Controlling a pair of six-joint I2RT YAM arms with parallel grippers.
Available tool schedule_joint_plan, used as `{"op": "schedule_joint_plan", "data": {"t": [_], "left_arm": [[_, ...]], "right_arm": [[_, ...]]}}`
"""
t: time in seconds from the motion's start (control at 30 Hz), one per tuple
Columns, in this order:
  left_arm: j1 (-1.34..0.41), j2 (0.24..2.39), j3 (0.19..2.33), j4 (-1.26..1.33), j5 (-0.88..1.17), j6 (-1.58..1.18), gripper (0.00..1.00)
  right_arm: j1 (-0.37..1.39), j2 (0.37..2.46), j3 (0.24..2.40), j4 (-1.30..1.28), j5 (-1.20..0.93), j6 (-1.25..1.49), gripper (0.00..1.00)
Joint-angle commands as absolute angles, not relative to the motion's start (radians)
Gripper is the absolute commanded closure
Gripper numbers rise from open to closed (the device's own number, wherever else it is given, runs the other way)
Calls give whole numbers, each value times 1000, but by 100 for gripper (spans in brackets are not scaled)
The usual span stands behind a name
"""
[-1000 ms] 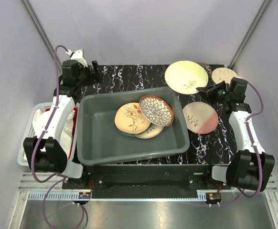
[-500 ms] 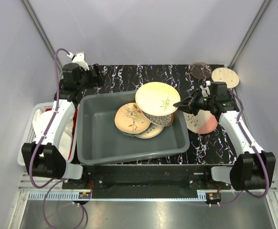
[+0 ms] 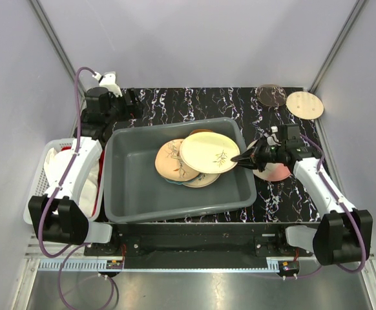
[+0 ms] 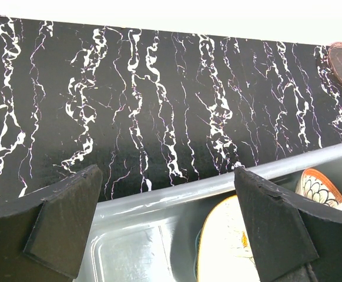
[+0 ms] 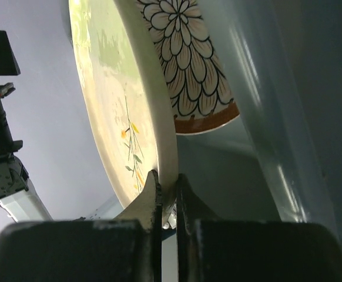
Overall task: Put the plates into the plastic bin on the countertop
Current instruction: Place the plate in the plastic bin.
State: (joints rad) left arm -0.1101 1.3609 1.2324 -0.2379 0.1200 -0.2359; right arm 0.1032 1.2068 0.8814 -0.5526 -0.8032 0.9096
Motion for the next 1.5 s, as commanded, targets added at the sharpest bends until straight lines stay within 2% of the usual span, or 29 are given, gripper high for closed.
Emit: {"op": "schedule_joint_plan", "data": {"t": [0.0, 0.37, 0.4, 0.43, 0.63, 0.97, 1.03, 1.1, 1.47], "left_arm": [[-114, 1322, 1230, -196, 130, -224, 1], [-114, 1330, 1253, -216, 109, -198, 1], [-114, 1336, 1255, -216, 109, -196, 1], [-114, 1338, 1255, -216, 106, -196, 1], [-114, 1353, 1266, -216, 107, -195, 1], [-114, 1364, 1269, -218, 101, -190, 1], [-114, 1364, 1269, -216, 101, -192, 1], [-114, 1365, 1267, -215, 103, -193, 1], [-114, 1361, 1255, -206, 110, -204, 1]], "right_arm": [[106, 1261, 922, -477, -867, 946, 100], [106, 1407, 968, -549, -836, 908, 99], [106, 1410, 974, -557, -824, 902, 96], [106, 1414, 985, -564, -816, 899, 89], [106, 1436, 1018, -592, -801, 876, 63], [106, 1430, 1071, -669, -772, 854, 42], [104, 1414, 1075, -690, -761, 850, 36], [104, 1402, 1075, -713, -747, 850, 27], [101, 1341, 1143, -801, -694, 812, 22]]}}
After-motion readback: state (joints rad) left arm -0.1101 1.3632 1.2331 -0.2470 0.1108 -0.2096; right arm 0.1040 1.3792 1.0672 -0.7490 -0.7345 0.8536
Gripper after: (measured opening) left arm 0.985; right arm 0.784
